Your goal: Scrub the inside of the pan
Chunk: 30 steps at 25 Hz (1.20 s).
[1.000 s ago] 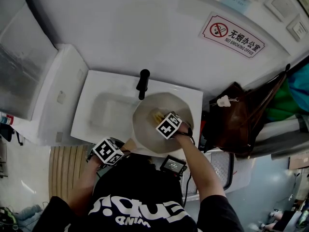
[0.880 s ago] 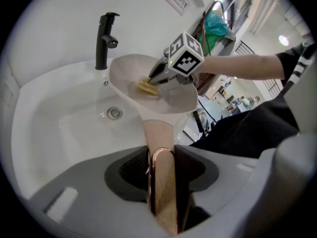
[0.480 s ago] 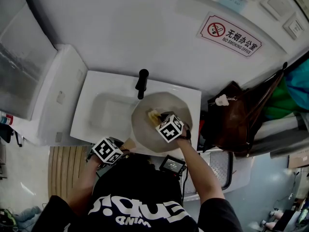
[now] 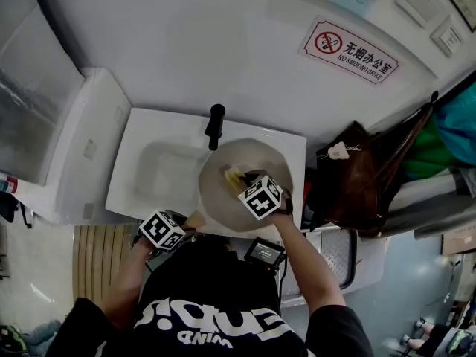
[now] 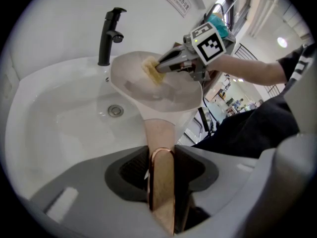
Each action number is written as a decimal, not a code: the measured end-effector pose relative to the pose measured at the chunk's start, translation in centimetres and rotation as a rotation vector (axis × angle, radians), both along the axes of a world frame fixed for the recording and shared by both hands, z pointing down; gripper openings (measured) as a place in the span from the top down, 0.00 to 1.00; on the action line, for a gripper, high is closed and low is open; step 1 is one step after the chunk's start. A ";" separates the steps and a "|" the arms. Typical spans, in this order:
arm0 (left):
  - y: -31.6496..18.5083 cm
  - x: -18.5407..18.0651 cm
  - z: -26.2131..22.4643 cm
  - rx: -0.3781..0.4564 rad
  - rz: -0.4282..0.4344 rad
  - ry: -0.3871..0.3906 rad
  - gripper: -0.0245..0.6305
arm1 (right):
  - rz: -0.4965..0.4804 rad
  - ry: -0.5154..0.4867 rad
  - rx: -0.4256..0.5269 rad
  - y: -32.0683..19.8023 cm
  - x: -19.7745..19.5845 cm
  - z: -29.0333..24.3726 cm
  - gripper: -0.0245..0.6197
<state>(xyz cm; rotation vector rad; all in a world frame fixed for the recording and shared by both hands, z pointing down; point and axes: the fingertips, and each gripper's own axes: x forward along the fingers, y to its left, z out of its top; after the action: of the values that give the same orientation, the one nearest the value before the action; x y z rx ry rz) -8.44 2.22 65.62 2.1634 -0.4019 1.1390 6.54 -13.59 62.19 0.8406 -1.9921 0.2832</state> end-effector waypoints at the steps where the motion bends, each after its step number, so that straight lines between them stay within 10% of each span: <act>1: 0.0 0.0 0.2 0.000 0.001 0.003 0.72 | 0.002 -0.002 0.002 0.0 0.0 -0.1 0.90; 15: 0.1 0.2 0.9 0.011 0.021 0.035 0.72 | 0.019 -0.013 0.007 0.4 0.1 -0.6 0.90; 23: -2.5 -0.5 -1.8 0.201 -0.042 0.085 0.72 | 0.066 -0.100 0.054 0.9 0.9 -2.9 0.90; 26: -4.6 -1.3 -3.6 0.305 -0.102 0.064 0.94 | 0.093 -0.156 0.100 1.0 1.1 -5.1 0.90; 30: -6.1 -0.5 -6.9 0.355 -0.132 0.127 0.97 | 0.127 -0.236 0.172 1.9 1.3 -8.7 0.90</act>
<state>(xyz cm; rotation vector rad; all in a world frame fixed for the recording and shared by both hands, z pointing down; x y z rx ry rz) -8.93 -3.87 58.75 2.4547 -0.7241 0.9045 7.86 -11.65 53.46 1.0883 -2.2095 0.2982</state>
